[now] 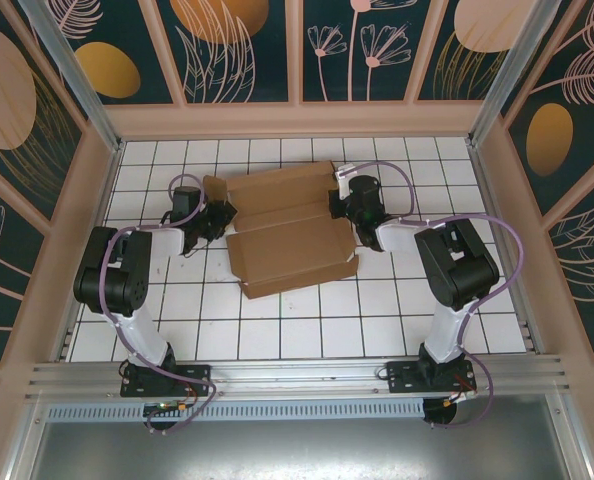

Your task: Fold the paper box

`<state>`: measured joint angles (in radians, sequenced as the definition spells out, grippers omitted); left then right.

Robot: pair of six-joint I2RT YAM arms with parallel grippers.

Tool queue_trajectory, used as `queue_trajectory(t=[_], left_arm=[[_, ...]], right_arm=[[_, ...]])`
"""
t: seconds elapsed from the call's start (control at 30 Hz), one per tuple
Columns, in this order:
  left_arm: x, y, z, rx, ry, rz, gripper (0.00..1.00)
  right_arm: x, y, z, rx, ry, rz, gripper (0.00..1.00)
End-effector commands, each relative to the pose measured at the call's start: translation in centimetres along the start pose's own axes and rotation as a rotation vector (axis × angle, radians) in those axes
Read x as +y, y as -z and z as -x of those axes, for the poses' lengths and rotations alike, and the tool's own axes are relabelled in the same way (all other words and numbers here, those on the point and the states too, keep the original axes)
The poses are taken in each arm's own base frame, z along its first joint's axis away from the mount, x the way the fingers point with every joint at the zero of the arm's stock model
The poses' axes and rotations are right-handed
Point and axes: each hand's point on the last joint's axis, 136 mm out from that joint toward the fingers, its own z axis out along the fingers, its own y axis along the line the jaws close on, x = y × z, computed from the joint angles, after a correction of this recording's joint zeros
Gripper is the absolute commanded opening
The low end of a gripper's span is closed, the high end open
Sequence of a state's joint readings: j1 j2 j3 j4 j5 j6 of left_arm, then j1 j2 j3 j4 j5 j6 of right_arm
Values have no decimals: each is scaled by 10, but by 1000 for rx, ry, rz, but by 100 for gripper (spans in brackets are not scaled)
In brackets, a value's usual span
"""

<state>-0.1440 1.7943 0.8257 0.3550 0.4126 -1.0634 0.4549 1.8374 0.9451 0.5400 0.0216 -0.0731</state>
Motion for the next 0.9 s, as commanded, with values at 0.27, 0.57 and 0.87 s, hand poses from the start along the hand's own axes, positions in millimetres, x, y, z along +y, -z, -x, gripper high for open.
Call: queue_trajectory(t=[0.27,0.57,0.87], left_arm=[[-23,-28,-17,68,-37,-31,34],[-16,26,-3,-70,-66,53,33],[-22,88,8,-189,-228,131,29]], right_arm=[[5,-10,-5,23,-25,23,10],[-20,-8,-8,44,-24,-59,7],[-32,-8,-18,74,6,-99,5]])
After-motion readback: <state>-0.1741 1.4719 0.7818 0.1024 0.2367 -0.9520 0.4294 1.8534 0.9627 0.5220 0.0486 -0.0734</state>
